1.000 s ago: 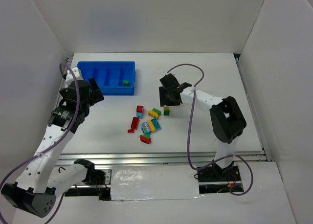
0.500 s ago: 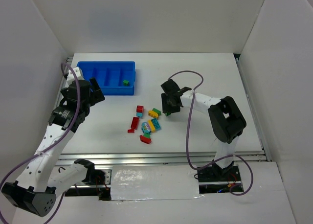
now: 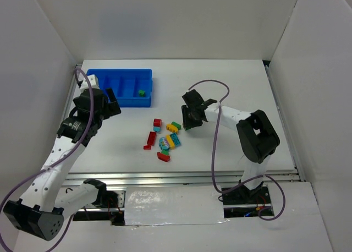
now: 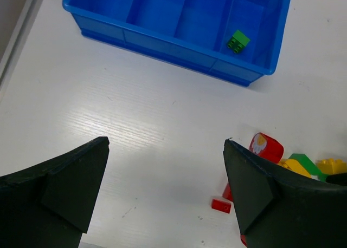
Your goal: Sort the legos into containers by color
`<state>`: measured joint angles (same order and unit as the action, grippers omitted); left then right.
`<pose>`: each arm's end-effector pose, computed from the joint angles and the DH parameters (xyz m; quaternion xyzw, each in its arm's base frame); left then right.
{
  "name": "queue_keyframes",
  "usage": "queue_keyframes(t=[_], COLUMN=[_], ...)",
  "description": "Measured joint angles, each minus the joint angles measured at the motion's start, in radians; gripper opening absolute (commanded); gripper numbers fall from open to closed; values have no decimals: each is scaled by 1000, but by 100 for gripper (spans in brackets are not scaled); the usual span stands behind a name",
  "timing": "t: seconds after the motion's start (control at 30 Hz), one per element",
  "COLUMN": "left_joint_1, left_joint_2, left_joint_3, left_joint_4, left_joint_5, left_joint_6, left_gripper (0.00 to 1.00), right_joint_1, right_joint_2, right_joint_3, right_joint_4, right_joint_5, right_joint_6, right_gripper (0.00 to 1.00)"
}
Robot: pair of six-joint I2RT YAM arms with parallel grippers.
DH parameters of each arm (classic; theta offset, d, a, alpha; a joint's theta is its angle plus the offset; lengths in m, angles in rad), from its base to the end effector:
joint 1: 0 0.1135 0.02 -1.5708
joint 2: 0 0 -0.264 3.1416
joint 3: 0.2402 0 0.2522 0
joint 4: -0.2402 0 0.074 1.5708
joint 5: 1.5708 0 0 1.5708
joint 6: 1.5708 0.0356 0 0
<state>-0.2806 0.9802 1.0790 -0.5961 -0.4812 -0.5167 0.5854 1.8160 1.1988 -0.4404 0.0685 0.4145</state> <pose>0.2002 -0.0406 0.3663 -0.2193 0.8145 -0.0041 0.5372 0.3117 0.2037 0.1814 -0.0738 0.9639 0.0925 0.2385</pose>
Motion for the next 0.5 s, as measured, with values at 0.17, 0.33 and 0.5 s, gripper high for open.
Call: queue_keyframes(t=[0.17, 0.33, 0.5], left_joint_1=[0, 0, 0], left_joint_2=[31, 29, -14], left_joint_3=[0, -2, -47], left_joint_4=[25, 97, 236], left_joint_5=[108, 380, 821], left_joint_6=[34, 94, 153], left_gripper=[100, 99, 99], right_joint_1=[0, -20, -122], right_joint_2=[-56, -200, -353], right_joint_3=[-15, -31, -24], right_joint_4=[5, 10, 37], right_joint_5=[-37, -214, -622], right_joint_6=[-17, -30, -39], right_gripper=[0, 0, 0])
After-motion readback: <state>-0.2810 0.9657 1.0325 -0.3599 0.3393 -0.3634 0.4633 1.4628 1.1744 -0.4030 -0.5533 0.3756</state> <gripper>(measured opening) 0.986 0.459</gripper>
